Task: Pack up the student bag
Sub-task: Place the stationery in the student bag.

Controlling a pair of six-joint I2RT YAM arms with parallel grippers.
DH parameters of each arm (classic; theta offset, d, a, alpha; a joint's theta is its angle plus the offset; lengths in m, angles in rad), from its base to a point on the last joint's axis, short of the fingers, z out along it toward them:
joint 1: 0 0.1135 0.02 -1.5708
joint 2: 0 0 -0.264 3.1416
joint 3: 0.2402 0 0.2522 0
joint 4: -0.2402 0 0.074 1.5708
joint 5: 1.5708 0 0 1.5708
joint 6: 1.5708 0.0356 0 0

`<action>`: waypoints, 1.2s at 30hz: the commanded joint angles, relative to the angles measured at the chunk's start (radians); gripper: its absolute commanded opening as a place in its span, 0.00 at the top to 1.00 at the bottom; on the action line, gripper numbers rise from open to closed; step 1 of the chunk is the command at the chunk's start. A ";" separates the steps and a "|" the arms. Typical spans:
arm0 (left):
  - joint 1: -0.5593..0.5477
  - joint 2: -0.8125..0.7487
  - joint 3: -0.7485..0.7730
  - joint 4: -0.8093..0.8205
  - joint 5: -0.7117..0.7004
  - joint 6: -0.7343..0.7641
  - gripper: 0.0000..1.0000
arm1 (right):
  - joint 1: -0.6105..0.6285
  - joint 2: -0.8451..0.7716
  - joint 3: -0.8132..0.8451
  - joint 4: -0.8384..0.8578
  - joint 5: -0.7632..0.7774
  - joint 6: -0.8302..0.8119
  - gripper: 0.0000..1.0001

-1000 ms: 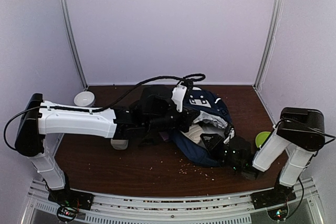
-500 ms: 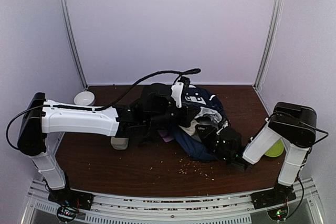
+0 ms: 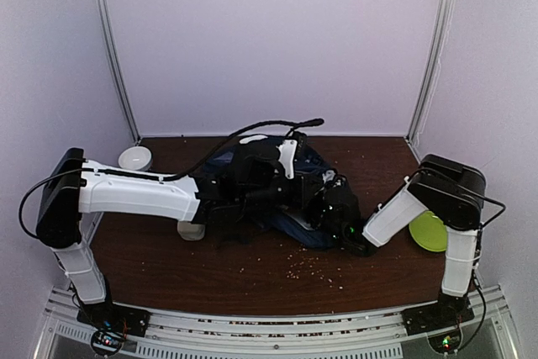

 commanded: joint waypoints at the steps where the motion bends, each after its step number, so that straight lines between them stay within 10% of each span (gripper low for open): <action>1: -0.029 -0.020 0.008 0.246 0.141 -0.023 1.00 | 0.026 0.021 0.070 -0.089 -0.245 -0.052 0.68; 14: 0.063 -0.163 -0.163 0.244 0.072 -0.010 1.00 | -0.002 -0.343 -0.049 -0.423 -0.306 -0.239 0.35; 29: 0.054 -0.288 -0.250 0.086 0.039 0.090 1.00 | -0.031 -0.859 -0.208 -1.000 -0.014 -0.502 0.30; 36: -0.011 -0.267 -0.237 -0.088 0.011 0.187 0.98 | -0.047 -1.040 -0.280 -0.989 0.024 -0.540 0.29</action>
